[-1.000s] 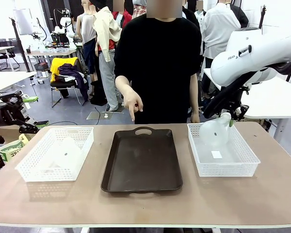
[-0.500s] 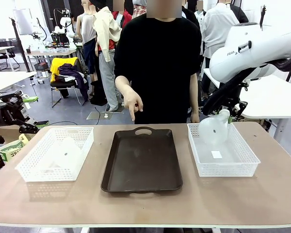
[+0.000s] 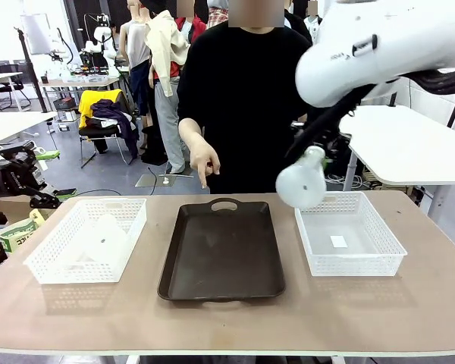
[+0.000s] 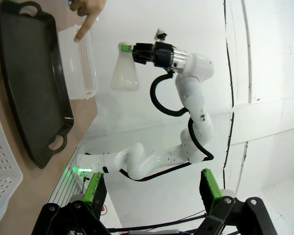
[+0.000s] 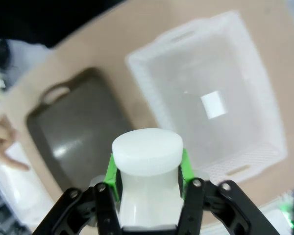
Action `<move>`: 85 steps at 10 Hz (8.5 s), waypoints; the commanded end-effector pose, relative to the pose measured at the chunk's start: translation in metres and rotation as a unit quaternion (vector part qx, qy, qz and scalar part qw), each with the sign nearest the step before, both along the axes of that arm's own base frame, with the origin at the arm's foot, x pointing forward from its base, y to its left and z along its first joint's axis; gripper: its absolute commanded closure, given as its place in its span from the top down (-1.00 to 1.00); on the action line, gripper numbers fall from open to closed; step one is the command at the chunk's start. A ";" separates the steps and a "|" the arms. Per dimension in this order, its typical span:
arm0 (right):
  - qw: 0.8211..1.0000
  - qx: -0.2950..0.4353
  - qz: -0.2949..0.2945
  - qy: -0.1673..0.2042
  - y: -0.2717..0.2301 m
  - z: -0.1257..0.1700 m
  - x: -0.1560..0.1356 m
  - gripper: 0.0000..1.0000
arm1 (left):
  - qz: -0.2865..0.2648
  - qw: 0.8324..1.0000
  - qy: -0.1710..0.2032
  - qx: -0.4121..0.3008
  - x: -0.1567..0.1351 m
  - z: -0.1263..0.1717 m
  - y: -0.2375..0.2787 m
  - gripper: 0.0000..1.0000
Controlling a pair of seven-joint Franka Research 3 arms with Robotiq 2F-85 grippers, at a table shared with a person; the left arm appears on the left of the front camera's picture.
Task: Prepare the laboratory tools.
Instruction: While moving the picked Big flask to the Handle tray indicated by the person, stop as directed by the person, then place the picked Big flask upright in the Handle tray as instructed by the person.
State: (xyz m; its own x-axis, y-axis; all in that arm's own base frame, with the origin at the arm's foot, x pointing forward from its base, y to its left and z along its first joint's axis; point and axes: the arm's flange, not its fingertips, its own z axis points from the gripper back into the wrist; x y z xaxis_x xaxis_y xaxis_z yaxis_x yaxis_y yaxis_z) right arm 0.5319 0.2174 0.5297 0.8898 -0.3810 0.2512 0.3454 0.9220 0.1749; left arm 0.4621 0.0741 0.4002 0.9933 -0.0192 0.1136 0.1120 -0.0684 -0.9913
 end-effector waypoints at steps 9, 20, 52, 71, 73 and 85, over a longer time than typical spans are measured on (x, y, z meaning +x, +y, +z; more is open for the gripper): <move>0.970 -0.037 0.233 0.065 0.170 -0.083 0.018 -1.00 | -0.001 1.000 -0.004 -0.003 -0.001 0.002 0.001 1.00; 0.970 -0.038 0.227 0.077 0.174 -0.103 0.015 -1.00 | -0.001 1.000 -0.004 -0.003 -0.001 0.002 0.001 1.00; 0.970 -0.038 0.227 0.077 0.174 -0.103 0.015 -1.00 | -0.001 1.000 -0.004 -0.003 -0.001 0.002 0.001 1.00; 0.585 0.303 0.692 -0.296 0.106 -0.070 0.014 -1.00 | -0.001 1.000 -0.004 -0.003 -0.001 0.002 0.001 1.00; 0.588 0.315 0.687 -0.287 0.114 -0.069 0.028 -1.00 | -0.001 1.000 -0.004 -0.003 -0.001 0.002 0.001 1.00; 0.330 0.458 0.694 -0.446 0.106 -0.151 0.053 -1.00 | -0.001 1.000 -0.004 -0.003 -0.001 0.002 0.001 1.00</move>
